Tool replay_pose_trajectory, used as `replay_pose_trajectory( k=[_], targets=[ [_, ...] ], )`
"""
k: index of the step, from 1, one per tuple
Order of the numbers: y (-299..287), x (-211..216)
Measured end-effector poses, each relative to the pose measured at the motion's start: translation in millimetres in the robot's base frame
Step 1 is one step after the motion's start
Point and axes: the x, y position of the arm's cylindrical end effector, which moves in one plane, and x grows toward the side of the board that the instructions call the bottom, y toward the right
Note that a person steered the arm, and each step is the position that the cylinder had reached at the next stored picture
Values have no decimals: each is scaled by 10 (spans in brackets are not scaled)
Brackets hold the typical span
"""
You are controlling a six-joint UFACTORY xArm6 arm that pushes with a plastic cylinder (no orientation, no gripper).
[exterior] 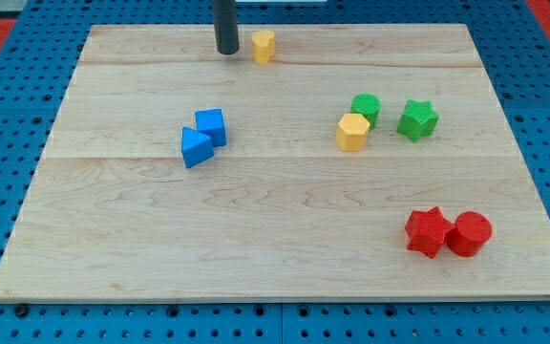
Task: Place the yellow hexagon towards the bottom left of the yellow heart
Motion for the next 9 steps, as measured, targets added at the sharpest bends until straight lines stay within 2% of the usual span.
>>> replay_pose_trajectory(
  k=[2, 6, 8, 9],
  targets=[
    [-170, -106],
    [-60, -106],
    [73, 317],
    [156, 726]
  ],
)
